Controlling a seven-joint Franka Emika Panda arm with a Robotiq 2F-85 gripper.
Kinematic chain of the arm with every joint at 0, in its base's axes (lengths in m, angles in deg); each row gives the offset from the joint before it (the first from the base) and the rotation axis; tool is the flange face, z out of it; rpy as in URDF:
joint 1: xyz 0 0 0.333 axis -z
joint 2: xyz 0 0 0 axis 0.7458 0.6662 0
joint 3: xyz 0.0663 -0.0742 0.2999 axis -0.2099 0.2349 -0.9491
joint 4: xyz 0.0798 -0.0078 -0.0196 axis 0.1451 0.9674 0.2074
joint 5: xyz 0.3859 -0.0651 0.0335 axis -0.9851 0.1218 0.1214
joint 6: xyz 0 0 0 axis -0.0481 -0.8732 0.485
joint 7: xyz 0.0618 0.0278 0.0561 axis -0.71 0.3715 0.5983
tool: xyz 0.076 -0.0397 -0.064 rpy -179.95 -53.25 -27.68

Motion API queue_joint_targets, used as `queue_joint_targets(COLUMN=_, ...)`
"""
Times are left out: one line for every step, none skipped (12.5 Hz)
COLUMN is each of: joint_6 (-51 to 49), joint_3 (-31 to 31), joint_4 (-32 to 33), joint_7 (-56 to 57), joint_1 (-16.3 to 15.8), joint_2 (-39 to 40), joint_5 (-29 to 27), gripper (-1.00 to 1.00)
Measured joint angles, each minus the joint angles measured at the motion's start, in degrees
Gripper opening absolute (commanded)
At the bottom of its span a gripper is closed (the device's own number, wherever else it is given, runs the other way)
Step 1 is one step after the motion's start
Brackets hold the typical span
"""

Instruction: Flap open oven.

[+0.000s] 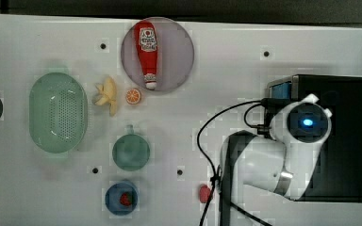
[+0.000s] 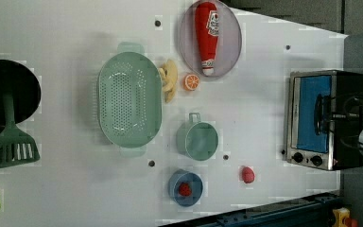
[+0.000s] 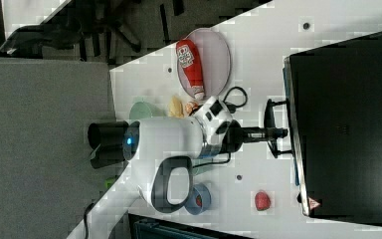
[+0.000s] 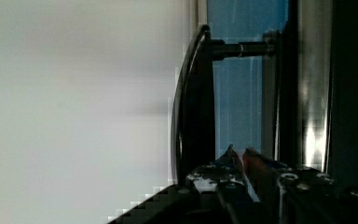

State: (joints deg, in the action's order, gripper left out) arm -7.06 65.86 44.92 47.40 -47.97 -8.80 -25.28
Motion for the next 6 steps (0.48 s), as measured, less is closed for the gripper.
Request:
queue_joint_targets(joint_6=0.0, joint_3=-0.7, joint_4=0.3, joint_7=-2.0, joint_1=-0.3, joint_2=0.0, joint_5=2.4, gripper=-0.65)
queue_joint_targets(joint_6=-0.1, joint_3=-1.6, joint_4=0.8, joint_7=-4.9, joint_1=-0.4, joint_2=-0.1, joint_5=4.5, gripper=-0.65)
queue_joint_targets(joint_6=-0.1, joint_3=-2.3, joint_4=0.9, joint_7=-7.5, joint_1=-0.8, joint_2=-0.1, joint_5=8.1, gripper=-0.65)
queue_joint_targets(joint_6=0.1, joint_3=-2.8, joint_4=1.1, joint_7=-10.2, joint_1=-1.4, joint_2=0.2, joint_5=10.8, gripper=-0.65)
queue_joint_targets(joint_6=-0.1, joint_3=-3.8, joint_4=1.3, joint_7=-13.3, joint_1=-1.8, joint_2=0.7, joint_5=11.8, gripper=-0.65)
queue_joint_targets(joint_6=-0.3, joint_3=-5.2, joint_4=1.5, joint_7=-16.3, joint_1=-2.0, joint_2=1.4, joint_5=12.3, gripper=-0.65)
